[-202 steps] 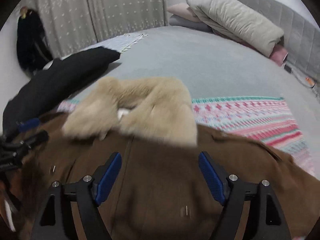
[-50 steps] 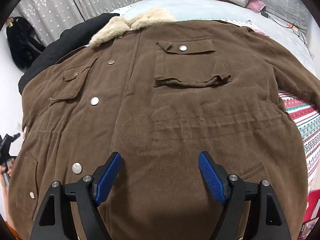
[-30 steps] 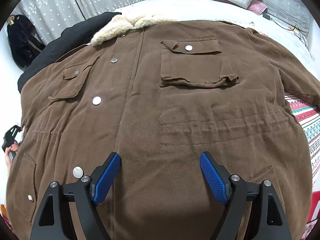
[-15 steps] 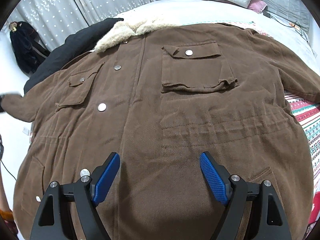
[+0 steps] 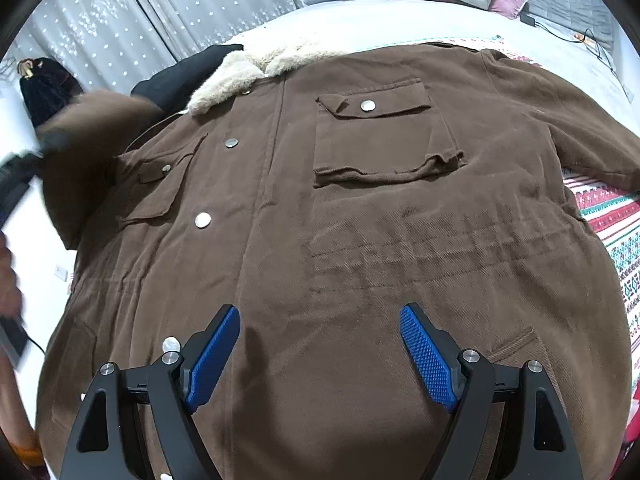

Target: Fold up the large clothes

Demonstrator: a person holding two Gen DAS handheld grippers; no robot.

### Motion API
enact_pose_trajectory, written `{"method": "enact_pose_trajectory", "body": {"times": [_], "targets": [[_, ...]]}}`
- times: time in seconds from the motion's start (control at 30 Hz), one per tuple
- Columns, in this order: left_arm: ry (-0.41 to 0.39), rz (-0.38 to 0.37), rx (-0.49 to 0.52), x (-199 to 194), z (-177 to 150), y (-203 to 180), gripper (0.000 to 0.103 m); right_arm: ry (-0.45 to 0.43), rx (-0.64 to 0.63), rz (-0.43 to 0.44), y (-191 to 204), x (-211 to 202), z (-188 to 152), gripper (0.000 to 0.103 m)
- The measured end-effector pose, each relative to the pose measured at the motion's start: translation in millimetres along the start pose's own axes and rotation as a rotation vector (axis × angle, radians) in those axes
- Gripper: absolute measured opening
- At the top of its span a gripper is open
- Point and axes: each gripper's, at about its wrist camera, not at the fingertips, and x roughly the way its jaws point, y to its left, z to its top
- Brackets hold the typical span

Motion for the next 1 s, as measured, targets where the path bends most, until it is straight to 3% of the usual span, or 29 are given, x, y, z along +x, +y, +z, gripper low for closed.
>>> {"method": "enact_pose_trajectory", "body": {"times": [0.13, 0.23, 0.3, 0.37, 0.47, 0.53, 0.57, 0.63, 0.73, 0.83, 0.9, 1.0], "targets": [[0.140, 0.037, 0.027, 49, -43, -17, 0.008, 0.006, -0.002, 0.007, -2, 0, 0, 0.083], [0.148, 0.045, 0.026, 55, -58, -15, 0.010, 0.012, -0.010, -0.001, -1, 2, -2, 0.084], [0.170, 0.030, 0.021, 46, -50, -18, 0.018, 0.015, -0.024, -0.014, 1, 4, -2, 0.084], [0.224, 0.005, 0.030, 42, -42, -28, 0.041, 0.015, -0.040, -0.027, 4, 5, -3, 0.084], [0.257, 0.005, 0.057, 30, -27, -48, 0.050, 0.015, -0.057, -0.044, 7, 7, -4, 0.084], [0.239, 0.014, 0.053, 20, -15, -56, 0.060, 0.014, -0.060, -0.049, 7, 8, -4, 0.084], [0.214, 0.023, 0.029, 7, -4, -58, 0.069, 0.013, -0.059, -0.049, 7, 7, -4, 0.084], [0.157, 0.042, -0.039, -6, 9, -57, 0.076, 0.009, -0.061, -0.051, 8, 6, -5, 0.084], [0.091, 0.036, -0.133, -18, 11, -42, 0.077, 0.007, -0.068, -0.055, 10, 6, -7, 0.084], [0.055, 0.048, -0.154, -16, 5, -18, 0.077, 0.008, -0.081, -0.062, 13, 4, -9, 0.084], [0.026, 0.116, -0.161, -17, 0, 7, 0.077, 0.003, -0.091, -0.065, 15, 2, -8, 0.084], [-0.012, 0.159, -0.183, -21, -11, 42, 0.077, -0.005, -0.096, -0.040, 18, -5, -4, 0.084]]}}
